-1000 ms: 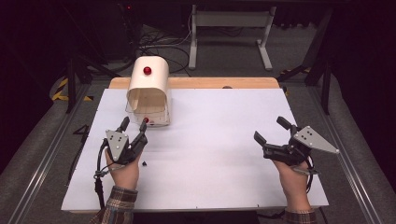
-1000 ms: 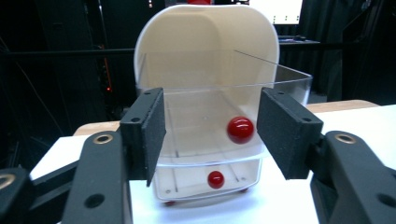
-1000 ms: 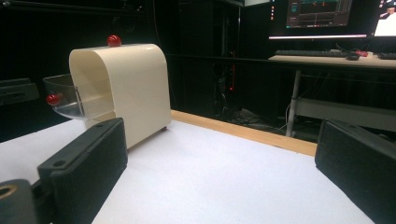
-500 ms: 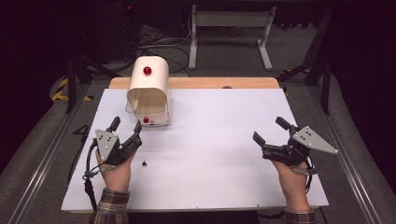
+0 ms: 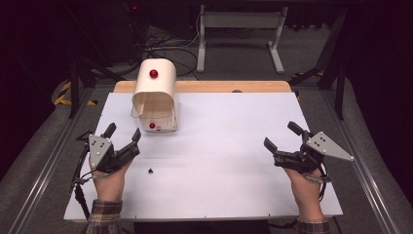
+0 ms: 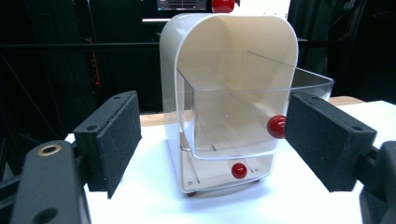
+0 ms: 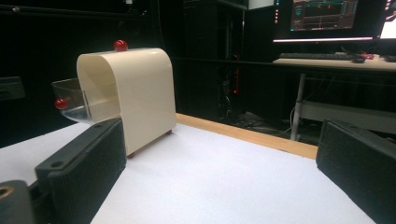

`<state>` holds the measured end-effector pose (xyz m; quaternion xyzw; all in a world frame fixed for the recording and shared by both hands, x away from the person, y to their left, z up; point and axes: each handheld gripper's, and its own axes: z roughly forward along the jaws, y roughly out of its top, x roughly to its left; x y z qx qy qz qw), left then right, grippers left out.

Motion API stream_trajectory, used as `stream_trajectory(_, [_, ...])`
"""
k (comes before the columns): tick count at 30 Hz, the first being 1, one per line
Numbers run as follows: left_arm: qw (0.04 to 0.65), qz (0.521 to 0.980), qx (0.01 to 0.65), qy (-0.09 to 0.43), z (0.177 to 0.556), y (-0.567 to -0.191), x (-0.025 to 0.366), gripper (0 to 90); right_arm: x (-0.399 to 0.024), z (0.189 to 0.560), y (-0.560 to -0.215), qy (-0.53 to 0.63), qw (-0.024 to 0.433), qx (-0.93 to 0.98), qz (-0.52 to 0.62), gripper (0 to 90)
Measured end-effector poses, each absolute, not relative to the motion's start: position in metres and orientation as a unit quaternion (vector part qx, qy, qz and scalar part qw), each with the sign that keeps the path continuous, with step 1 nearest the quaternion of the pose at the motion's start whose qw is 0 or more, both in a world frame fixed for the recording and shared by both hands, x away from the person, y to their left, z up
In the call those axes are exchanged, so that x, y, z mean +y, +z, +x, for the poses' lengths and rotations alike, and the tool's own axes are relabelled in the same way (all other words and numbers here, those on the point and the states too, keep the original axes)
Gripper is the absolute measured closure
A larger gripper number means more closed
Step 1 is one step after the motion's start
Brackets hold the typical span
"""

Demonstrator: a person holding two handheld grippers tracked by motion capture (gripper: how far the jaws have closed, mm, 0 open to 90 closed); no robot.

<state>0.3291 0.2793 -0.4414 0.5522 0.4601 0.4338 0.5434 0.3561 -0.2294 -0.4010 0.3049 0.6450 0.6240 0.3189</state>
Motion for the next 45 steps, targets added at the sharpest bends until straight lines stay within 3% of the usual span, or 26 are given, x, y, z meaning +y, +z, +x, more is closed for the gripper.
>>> stream_trajectory(26, [0.556,0.595,0.416,0.405,0.326,-0.438,0.298,2.9,-0.228,0.363,-0.403,0.628,0.302,0.650,0.302,0.0])
stream_trajectory(45, [0.607,0.599,0.375,0.362,0.321,-0.431,0.316,1.1,-0.224,0.365,-0.408,0.627,0.288,0.663,0.291,0.0])
